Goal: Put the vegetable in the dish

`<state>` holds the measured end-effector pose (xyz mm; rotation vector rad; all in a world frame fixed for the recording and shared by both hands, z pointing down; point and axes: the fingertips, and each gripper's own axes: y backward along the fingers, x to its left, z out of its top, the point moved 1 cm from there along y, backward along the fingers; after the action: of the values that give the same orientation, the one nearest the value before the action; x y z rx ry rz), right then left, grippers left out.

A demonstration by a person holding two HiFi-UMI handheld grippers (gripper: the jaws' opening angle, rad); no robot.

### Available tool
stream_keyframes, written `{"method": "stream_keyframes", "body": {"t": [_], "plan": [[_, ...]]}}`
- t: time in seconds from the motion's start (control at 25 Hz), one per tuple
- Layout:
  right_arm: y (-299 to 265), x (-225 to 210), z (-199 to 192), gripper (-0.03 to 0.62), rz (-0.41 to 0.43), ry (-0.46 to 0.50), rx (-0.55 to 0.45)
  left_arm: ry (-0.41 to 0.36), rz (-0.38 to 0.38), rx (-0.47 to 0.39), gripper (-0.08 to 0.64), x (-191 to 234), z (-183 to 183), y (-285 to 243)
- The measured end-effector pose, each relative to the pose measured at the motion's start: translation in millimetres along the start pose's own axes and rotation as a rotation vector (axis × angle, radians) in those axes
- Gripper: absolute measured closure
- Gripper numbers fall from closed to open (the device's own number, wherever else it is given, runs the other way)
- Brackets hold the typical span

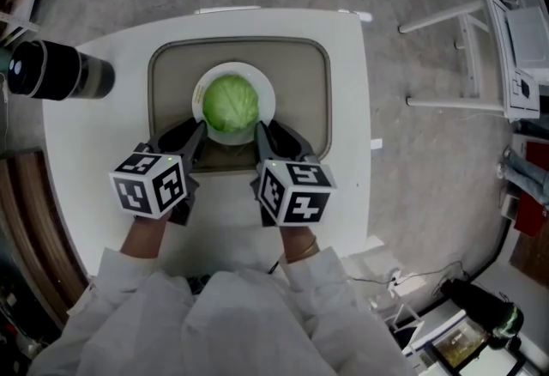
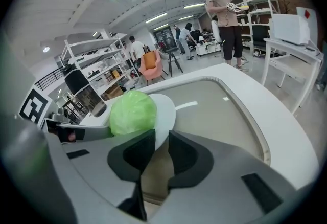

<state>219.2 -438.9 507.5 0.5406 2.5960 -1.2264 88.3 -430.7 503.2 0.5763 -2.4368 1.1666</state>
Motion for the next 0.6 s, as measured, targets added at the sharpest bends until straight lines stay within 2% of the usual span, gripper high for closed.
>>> {"method": "stream_keyframes", "body": {"t": [0.6], "plan": [[-4.6, -2.8, -8.3, 0.503, -0.038, 0.076, 0.070, -0.029, 0.046, 0.031, 0.494, -0.6, -7.1, -3.5]]}}
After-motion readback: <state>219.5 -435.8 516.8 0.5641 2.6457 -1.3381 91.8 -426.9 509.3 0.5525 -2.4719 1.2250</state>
